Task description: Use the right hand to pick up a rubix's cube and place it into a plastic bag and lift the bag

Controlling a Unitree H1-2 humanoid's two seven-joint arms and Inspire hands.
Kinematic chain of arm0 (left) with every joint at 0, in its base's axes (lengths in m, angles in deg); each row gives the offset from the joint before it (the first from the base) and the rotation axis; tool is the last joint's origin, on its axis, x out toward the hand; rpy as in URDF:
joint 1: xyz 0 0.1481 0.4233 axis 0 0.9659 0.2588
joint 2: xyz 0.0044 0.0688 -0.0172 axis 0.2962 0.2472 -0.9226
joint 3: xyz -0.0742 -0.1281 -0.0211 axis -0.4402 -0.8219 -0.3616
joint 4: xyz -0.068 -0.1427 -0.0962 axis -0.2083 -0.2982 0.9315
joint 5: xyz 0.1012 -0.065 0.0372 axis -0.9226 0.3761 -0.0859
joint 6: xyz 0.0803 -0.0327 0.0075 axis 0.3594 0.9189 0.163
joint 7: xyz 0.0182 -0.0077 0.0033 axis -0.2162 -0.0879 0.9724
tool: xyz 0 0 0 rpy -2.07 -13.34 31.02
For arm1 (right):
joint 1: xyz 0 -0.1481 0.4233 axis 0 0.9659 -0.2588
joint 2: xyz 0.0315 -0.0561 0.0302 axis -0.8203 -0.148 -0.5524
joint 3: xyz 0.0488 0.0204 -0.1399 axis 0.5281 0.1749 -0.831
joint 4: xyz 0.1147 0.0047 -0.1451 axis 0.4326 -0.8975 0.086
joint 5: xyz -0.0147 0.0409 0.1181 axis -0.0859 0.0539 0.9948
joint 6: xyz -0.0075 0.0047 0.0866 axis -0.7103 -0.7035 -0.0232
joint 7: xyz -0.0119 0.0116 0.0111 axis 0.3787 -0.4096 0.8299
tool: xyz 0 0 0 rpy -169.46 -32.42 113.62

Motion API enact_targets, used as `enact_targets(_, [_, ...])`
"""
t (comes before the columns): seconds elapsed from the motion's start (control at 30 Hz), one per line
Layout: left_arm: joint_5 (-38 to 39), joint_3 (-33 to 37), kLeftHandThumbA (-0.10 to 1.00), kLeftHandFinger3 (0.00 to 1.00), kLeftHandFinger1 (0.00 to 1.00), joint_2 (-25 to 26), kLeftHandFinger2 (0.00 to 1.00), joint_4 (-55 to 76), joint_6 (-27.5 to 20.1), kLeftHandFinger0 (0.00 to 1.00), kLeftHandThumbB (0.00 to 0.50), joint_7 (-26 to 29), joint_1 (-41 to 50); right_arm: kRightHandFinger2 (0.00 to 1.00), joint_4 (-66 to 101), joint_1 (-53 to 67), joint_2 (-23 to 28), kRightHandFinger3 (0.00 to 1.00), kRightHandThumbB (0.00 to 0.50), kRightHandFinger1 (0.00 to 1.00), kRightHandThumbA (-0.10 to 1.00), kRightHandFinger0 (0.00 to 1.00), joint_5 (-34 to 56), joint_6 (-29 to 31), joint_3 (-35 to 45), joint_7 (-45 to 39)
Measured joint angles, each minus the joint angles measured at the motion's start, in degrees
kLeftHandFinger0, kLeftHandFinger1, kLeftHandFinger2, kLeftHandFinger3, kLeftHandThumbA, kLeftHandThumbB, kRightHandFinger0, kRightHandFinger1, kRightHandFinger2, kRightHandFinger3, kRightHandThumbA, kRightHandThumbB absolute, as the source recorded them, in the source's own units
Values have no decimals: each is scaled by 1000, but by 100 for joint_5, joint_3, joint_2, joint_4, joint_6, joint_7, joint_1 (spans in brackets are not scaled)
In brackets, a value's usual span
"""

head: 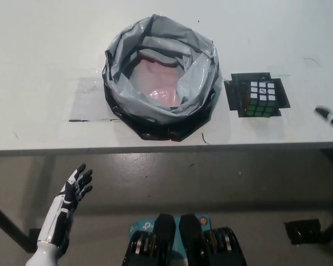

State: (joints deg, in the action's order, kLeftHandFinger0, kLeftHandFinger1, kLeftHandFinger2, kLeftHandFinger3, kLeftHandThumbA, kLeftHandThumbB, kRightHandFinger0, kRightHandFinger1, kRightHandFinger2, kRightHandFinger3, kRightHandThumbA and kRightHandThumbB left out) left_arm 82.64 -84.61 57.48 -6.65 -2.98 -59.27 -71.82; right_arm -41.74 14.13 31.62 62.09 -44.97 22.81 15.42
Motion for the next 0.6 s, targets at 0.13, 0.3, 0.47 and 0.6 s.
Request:
enact_targets(0.13, [0, -7, 1000, 1000, 1000, 0, 1000, -6, 2, 1000, 139, 1, 5, 1000, -478, -965, 581, 1000, 443, 1000, 1000, 1000, -32, -486, -338, -434])
enact_targets(0.3, [0, -8, 1000, 1000, 1000, 0, 1000, -10, 3, 1000, 134, 0, 6, 1000, -1283, -1968, 809, 1000, 414, 1000, 1000, 1000, -155, -835, -912, -882])
enact_targets(0.47, [3, -19, 1000, 1000, 1000, 1, 1000, -11, 3, 1000, 131, 0, 13, 1000, -2485, -2972, 801, 1000, 488, 1000, 1000, 1000, -292, -1153, -1640, -1440])
enact_targets(0.6, [15, -26, 1000, 1000, 1000, 2, 1000, -12, 4, 1000, 138, 0, 28, 1000, -3723, -3782, 725, 1000, 482, 1000, 1000, 1000, -419, -1388, -2297, -1928])
